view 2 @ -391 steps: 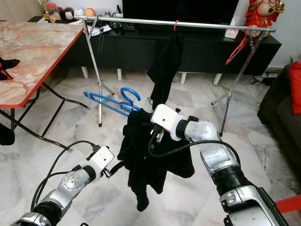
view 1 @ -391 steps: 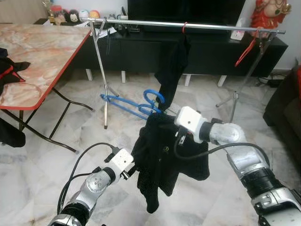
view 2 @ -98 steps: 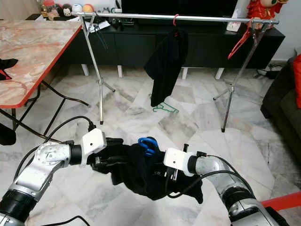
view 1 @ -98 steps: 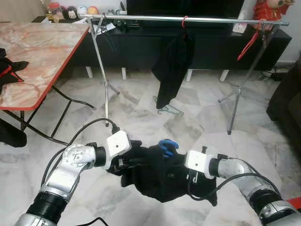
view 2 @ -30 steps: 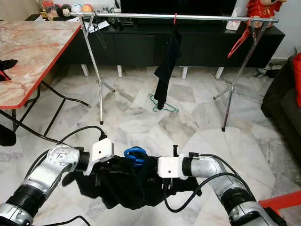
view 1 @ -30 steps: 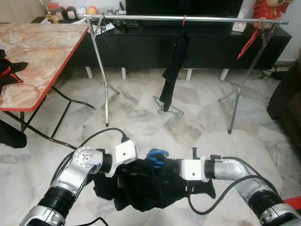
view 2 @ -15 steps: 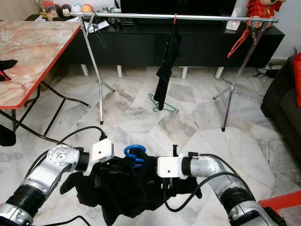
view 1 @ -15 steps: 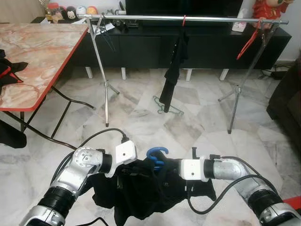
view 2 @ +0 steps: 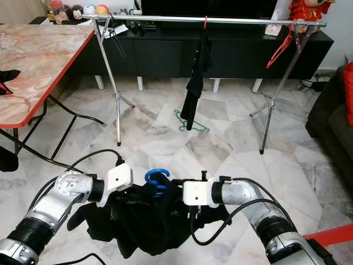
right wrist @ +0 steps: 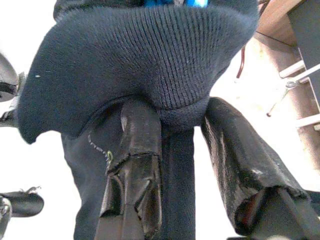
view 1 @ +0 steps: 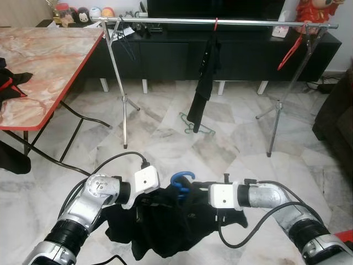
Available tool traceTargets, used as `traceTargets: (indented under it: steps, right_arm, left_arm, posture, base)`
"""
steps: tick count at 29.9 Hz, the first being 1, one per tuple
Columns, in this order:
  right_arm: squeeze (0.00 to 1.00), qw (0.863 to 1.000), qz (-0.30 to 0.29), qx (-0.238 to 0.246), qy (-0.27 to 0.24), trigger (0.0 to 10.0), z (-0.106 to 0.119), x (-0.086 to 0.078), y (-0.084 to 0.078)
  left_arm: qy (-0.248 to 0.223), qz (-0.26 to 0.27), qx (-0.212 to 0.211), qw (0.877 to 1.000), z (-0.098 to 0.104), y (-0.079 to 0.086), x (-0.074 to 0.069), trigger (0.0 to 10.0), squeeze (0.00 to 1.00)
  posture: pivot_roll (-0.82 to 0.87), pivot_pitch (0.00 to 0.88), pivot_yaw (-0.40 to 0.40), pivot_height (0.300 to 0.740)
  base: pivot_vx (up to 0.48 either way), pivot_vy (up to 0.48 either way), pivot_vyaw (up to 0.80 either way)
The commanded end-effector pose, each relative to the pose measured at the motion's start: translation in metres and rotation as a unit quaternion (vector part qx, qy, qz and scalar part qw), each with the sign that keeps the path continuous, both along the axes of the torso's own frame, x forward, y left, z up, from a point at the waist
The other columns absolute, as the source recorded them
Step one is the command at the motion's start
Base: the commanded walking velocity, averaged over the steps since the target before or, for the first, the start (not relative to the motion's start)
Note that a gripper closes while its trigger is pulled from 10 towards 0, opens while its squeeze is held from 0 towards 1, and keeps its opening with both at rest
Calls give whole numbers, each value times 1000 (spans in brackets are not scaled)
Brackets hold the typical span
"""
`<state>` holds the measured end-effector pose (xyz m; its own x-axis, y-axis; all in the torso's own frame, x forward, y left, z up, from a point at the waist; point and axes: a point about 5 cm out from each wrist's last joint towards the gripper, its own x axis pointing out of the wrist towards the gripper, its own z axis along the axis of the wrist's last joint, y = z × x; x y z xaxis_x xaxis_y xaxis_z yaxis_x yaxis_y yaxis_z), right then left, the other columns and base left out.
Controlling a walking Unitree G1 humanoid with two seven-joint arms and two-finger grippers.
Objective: Hang hanger
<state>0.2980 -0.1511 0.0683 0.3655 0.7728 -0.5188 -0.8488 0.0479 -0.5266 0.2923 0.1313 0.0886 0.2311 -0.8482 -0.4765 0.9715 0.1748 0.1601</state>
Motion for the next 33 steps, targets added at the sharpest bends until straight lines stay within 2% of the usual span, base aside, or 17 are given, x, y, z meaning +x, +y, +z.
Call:
traceTargets:
  steps: [1,9,16,19,20,21,22,23,24,25,26,27,28,29,30,32,33]
  right_arm:
    - [1000,1000,7,2,-5,10000,6,3,1]
    - [1000,1000,2,-1,-7,10000,7,4,-3]
    - [1000,998,-45,34,-13,10000,11,6,-11]
    - [1000,994,-87,58,-21,10000,14,11,-17]
    - [408,986,-140,87,-28,10000,17,17,-22]
    - [0,969,-208,128,-21,10000,14,21,-29]
    - [0,969,-208,128,-21,10000,14,21,-29]
    - [0,956,-251,151,-15,10000,11,22,-33]
    - [0,931,-313,190,0,10000,2,21,-39]
    - [0,931,-313,190,0,10000,2,21,-39]
    - [0,916,-344,206,7,10000,-2,20,-42]
    - [0,900,-378,218,17,10000,-10,17,-45]
    - [0,862,-452,226,41,10000,-27,11,-53]
    - [0,839,-489,232,58,10000,-36,6,-56]
    - [0,839,-489,232,58,10000,-36,6,-56]
    - [0,806,-542,224,80,10000,-52,-3,-60]
    - [0,798,-556,219,84,10000,-57,-7,-61]
  left_arm:
    - [-12,-3,-3,1000,1,-2,1,0,0]
    - [-47,48,-16,998,0,-1,8,0,0]
    - [-60,108,-38,992,-11,2,5,0,0]
    - [-68,132,-40,988,-15,5,4,0,0]
    - [-76,151,-38,985,-19,7,3,0,0]
    - [-92,188,-38,977,-22,10,5,0,0]
    - [-92,188,-38,977,-22,10,5,0,0]
    - [-99,215,-42,971,-24,12,6,0,0]
    - [-121,266,-41,955,-25,19,9,7725,0]
    - [-121,266,-41,955,-25,19,9,7725,0]
    - [-127,288,-41,948,-26,22,10,9882,0]
    - [-130,307,-42,942,-27,25,10,10000,0]
    - [-133,344,-51,928,-28,29,10,10000,0]
    - [-137,365,-58,919,-28,32,10,10000,0]
    - [-137,365,-58,919,-28,32,10,10000,0]
    - [-146,393,-67,905,-28,36,10,10000,0]
    - [-149,399,-70,902,-28,37,10,10000,0]
  posture:
    - [-58,65,-40,740]
    - [-62,63,-42,740]
    - [-64,60,-44,740]
    - [-68,55,-50,740]
    - [-67,53,-50,740]
    - [-66,50,-51,740]
    - [-66,50,-51,740]
    - [-62,44,-50,740]
    - [-62,44,-50,740]
    - [-62,44,-50,740]
    - [-65,41,-48,740]
    - [-68,34,-48,740]
    - [-67,33,-45,740]
    - [-68,30,-45,740]
    - [-68,30,-45,740]
    - [-67,25,-44,740]
    - [-70,24,-42,740]
  base:
    - [0,0,0]
    - [0,0,0]
    - [0,0,0]
    - [0,0,0]
    - [0,0,0]
    - [0,0,0]
    - [0,0,0]
    - [0,0,0]
    - [0,0,0]
    - [0,0,0]
    - [0,0,0]
    - [0,0,0]
    - [0,0,0]
    - [0,0,0]
    - [0,0,0]
    - [0,0,0]
    - [0,0,0]
